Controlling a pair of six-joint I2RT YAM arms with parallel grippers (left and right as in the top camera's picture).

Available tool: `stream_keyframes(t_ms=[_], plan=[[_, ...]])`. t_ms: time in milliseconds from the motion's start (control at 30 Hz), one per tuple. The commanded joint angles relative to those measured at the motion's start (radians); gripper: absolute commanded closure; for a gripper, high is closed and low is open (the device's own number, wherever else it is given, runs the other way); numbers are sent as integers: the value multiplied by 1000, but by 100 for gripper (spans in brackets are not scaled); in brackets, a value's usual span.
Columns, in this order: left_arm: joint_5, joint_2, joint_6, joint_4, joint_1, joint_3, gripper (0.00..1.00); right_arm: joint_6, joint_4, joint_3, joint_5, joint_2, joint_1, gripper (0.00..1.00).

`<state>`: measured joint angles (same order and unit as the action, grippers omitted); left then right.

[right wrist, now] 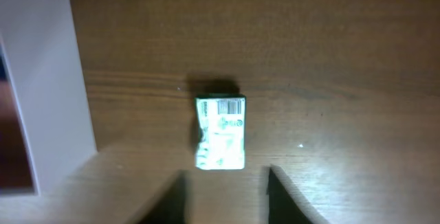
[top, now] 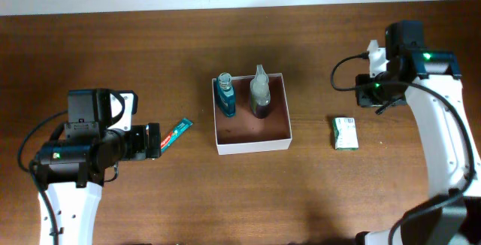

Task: Pack container
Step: 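Grasp the Dettol soap bar with the right gripper and lift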

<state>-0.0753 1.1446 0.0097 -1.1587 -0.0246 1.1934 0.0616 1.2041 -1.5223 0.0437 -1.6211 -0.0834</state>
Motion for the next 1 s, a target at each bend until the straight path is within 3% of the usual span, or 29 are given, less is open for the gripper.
stream_keyframes(t_ms=[0,33,133,300,567,967], plan=[[-8,2,-6,2,4,19,1,1,8,-9,5,10,6,55],[-8,2,-6,2,4,19,1,1,11,-2,6,8,6,46],[-8,2,-6,2,4,19,1,2,10,34,6,8,6,34],[-8,2,-6,2,4,19,0,3,-80,169,6,6,6,22],[-8,2,-6,2,4,19,1,13,-263,380,32,-68,6,20],[-8,2,-6,2,4,19,1,13,-364,387,24,-216,35,20]])
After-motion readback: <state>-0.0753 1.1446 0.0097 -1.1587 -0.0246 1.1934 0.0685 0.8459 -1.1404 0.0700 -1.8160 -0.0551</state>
